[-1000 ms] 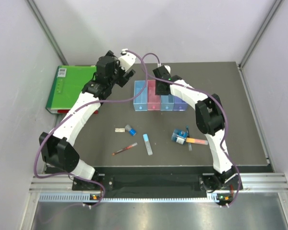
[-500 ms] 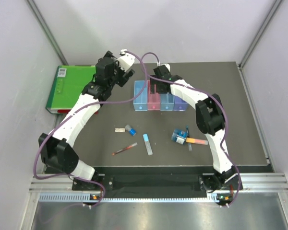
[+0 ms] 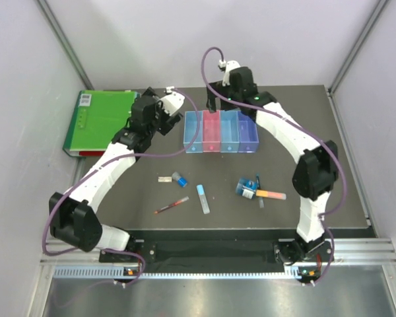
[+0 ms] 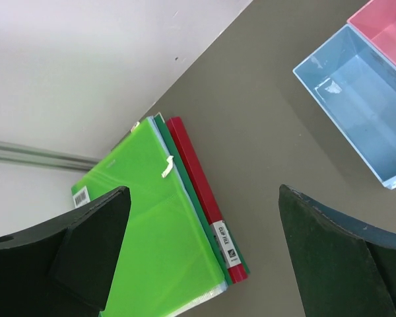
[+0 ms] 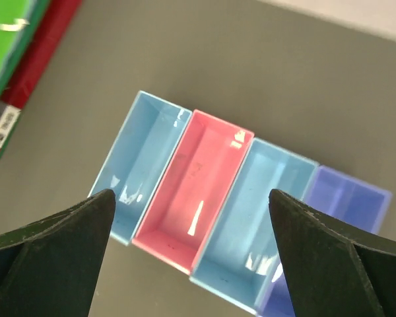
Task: Sort the stationery into containers
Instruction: Move the storage box to the center of the board, then pick up the pen from the center of the board.
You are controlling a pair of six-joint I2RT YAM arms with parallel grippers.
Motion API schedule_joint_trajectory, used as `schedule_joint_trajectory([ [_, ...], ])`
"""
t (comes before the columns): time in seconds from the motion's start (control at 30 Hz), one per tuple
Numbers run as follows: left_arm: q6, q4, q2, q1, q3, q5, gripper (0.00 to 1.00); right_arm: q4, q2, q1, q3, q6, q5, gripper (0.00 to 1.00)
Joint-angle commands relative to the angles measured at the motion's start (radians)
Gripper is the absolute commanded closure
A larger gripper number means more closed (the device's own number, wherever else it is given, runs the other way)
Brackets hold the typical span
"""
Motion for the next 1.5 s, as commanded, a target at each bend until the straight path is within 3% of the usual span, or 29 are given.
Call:
schedule_joint_trajectory([
  [0.0, 0.05, 0.033, -0.086, 0.005, -0.031, 0.075, 0.01, -0.051, -0.125, -0.026, -0.038, -0.165, -0.144, 0.0],
  [0.3, 0.164, -0.142, -0.148, 0.004, -0.077, 0.252, 0.01, -0.252, -0.315, -0.065, -0.157, -0.509, -0.228, 0.0],
  [0.43, 0.198, -0.145, -0.164, -0.001, -0.089, 0.262, 0.01, -0.434, -0.389, -0.089, -0.268, -0.713, -0.315, 0.02],
  [0.7, 0.236, -0.133, -0.167, -0.004, -0.109, 0.251, 0.01, -0.516, -0.605, -0.104, -0.539, -1.014, -0.291, 0.02],
  [1.0, 0.213, -0.128, -0.144, -0.014, -0.069, 0.233, 0.01, -0.384, -0.731, -0.101, -0.89, -1.155, -0.203, 0.03],
  [1.27, 0.205, -0.134, -0.136, -0.047, -0.04, 0.204, 0.01, -0.323, -0.731, -0.103, -1.02, -1.21, -0.2, 0.08],
  [1.47, 0.21, -0.149, -0.135, -0.071, -0.022, 0.162, 0.01, -0.286, -0.705, -0.101, -1.07, -1.226, -0.202, 0.17],
])
